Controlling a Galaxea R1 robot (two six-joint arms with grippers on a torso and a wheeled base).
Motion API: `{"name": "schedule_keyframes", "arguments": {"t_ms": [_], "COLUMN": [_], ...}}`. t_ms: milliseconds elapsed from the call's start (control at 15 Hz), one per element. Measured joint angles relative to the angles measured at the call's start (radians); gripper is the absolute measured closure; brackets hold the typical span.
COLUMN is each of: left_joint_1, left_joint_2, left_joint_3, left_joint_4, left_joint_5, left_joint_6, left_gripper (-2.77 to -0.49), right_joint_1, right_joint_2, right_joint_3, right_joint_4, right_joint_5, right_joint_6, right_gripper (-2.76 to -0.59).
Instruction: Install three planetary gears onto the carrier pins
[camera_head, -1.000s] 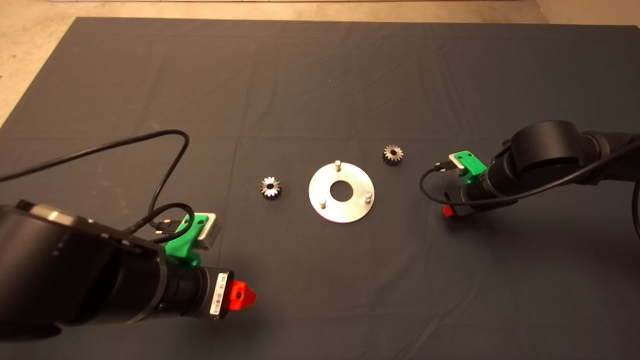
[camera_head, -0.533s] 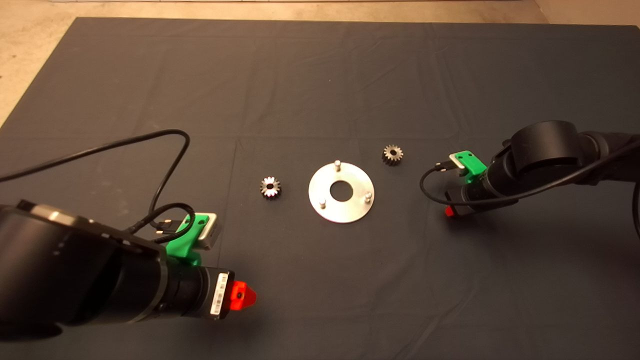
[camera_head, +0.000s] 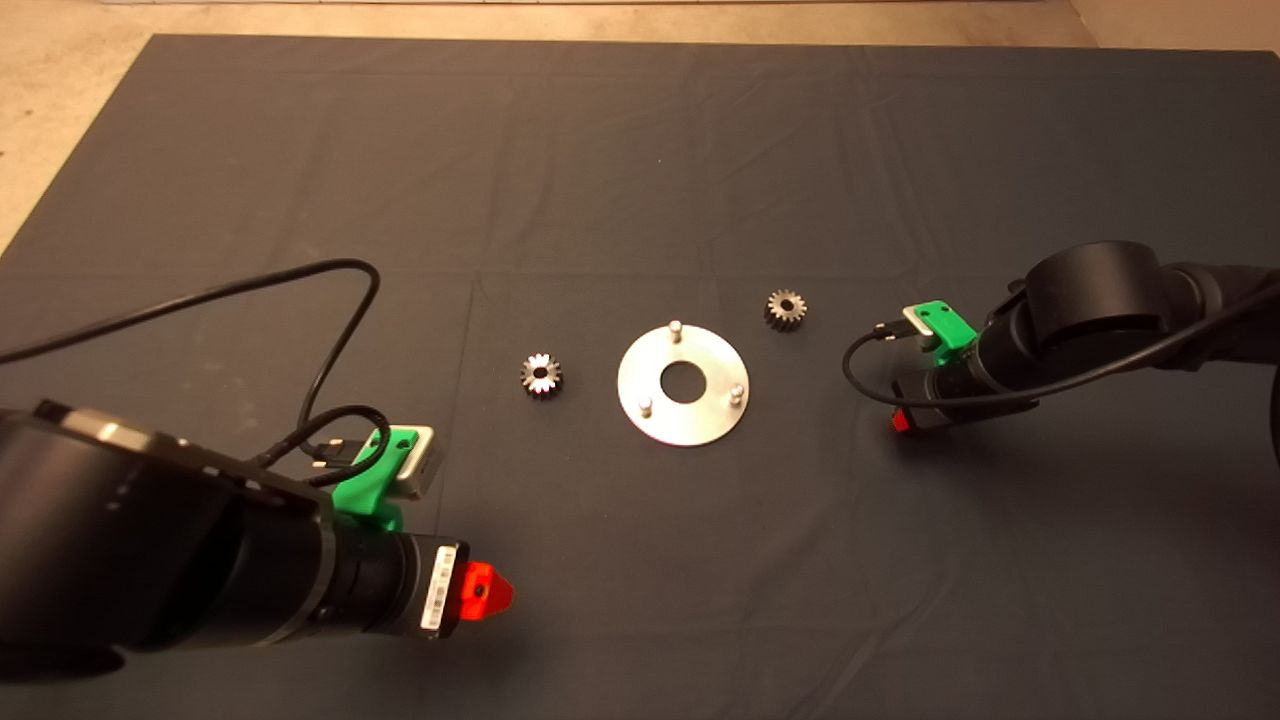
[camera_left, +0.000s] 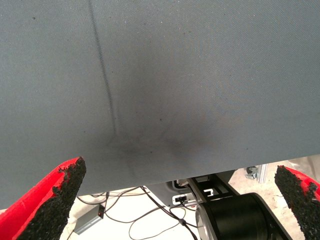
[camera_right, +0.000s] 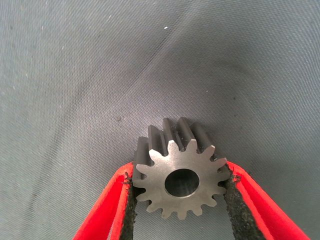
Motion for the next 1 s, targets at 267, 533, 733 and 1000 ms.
{"name": "schedule_keyframes", "arguments": {"t_ms": [267,533,733,1000], "left_joint_1": [0.0,0.0,0.0,0.0], "left_joint_2": [0.002,0.002,0.002,0.002], "left_joint_3": [0.0,0.0,0.0,0.0], "left_joint_4": [0.0,0.0,0.0,0.0], "left_joint_5": [0.0,0.0,0.0,0.0], "left_joint_6": [0.0,0.0,0.0,0.0], "left_gripper": [-2.75,-2.75,-2.75,-2.75], "right_joint_1": [0.0,0.0,0.0,0.0], "right_joint_2": [-0.013,-0.013,-0.012,-0.009], "right_joint_3": [0.0,0.001,0.001,0.001], "right_joint_4": [-0.001,-0.001,-0.001,-0.001], "right_joint_5": [0.033,0.033,0.033,0.027], "right_joint_6": [0.012,0.013,0.014,0.015], "right_gripper": [-1.07,-1.03,-1.0,-0.95]}}
